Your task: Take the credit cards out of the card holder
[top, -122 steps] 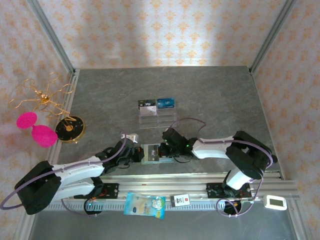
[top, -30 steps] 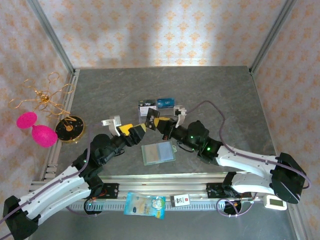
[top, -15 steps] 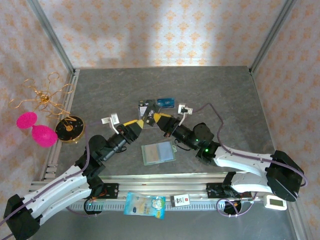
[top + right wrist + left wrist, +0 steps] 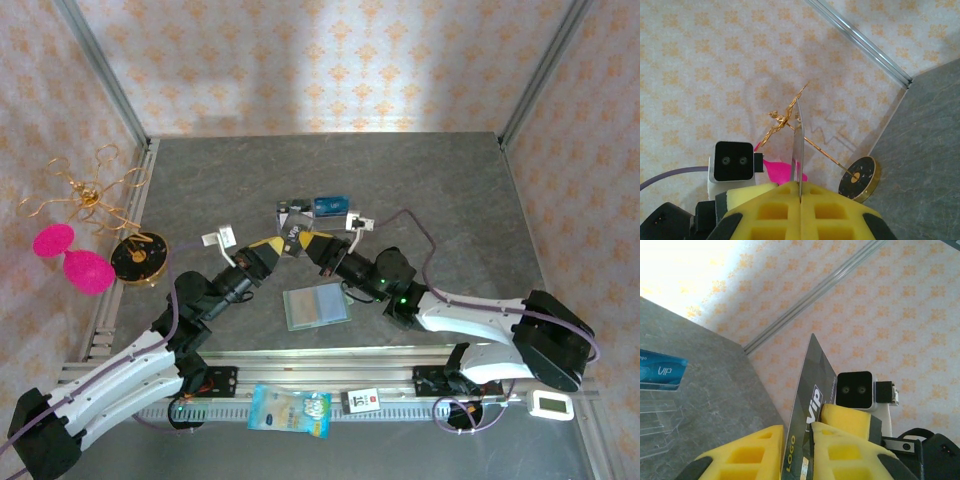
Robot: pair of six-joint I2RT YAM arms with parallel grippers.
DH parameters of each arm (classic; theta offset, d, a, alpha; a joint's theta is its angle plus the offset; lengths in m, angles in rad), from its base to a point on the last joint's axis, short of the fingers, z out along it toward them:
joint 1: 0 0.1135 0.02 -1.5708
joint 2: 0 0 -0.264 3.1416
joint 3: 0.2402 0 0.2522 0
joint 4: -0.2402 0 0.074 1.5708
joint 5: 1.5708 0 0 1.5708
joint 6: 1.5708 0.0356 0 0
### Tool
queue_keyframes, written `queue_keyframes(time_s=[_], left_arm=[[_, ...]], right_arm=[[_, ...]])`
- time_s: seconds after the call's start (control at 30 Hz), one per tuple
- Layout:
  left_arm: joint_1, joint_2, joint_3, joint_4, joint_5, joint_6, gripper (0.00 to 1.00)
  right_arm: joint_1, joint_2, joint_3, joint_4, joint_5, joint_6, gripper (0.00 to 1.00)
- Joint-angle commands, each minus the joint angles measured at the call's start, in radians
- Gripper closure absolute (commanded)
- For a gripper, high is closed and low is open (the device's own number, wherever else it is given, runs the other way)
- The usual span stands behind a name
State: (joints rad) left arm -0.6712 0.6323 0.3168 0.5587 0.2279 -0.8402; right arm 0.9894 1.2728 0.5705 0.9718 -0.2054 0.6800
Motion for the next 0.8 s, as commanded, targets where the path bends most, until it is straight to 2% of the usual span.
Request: queue_keyframes(time_s=[0.0, 0.07, 0.1, 0.13, 0.27, 0.3, 0.43, 0.53, 0.73, 0.77], left_arm=[[0.0, -0.01, 0.004, 0.048, 0.036, 0.014, 0.85], [0.002, -0.006, 0.015, 0.033, 0.036, 0.032, 0.92], [0.006, -0.007, 0.027, 0.017, 0.037, 0.048, 1.0], [0.011, -0.007, 0.042, -0.012, 0.039, 0.069, 1.0], [0.038, 0.005, 0.146, -0.184, 0.037, 0.236, 1.0], [0.047, 0.015, 0.176, -0.228, 0.032, 0.287, 1.0], [0.069, 0.085, 0.308, -0.362, 0.071, 0.467, 1.0], [0.104, 0.169, 0.424, -0.458, 0.142, 0.649, 1.0], [0.228, 0.357, 0.63, -0.662, 0.304, 1.015, 1.0], [0.263, 0.383, 0.645, -0.678, 0.362, 1.067, 1.0]], right_arm=[[0.012, 0.03, 0.034, 0.007, -0.035, 0.007, 1.0], [0.014, 0.039, 0.042, -0.016, -0.05, 0.009, 1.0], [0.012, 0.041, 0.049, -0.035, -0.059, 0.004, 1.0], [0.011, 0.038, 0.056, -0.057, -0.077, -0.009, 1.0], [-0.051, -0.042, 0.075, -0.266, -0.126, -0.073, 0.75], [-0.083, -0.081, 0.056, -0.301, -0.13, -0.079, 0.72], [-0.218, -0.232, 0.01, -0.415, -0.197, -0.103, 0.7], [-0.319, -0.313, -0.002, -0.473, -0.251, -0.138, 0.71], [-0.466, -0.338, -0.005, -0.5, -0.349, -0.145, 0.72], [-0.482, -0.332, -0.008, -0.49, -0.359, -0.141, 0.72]])
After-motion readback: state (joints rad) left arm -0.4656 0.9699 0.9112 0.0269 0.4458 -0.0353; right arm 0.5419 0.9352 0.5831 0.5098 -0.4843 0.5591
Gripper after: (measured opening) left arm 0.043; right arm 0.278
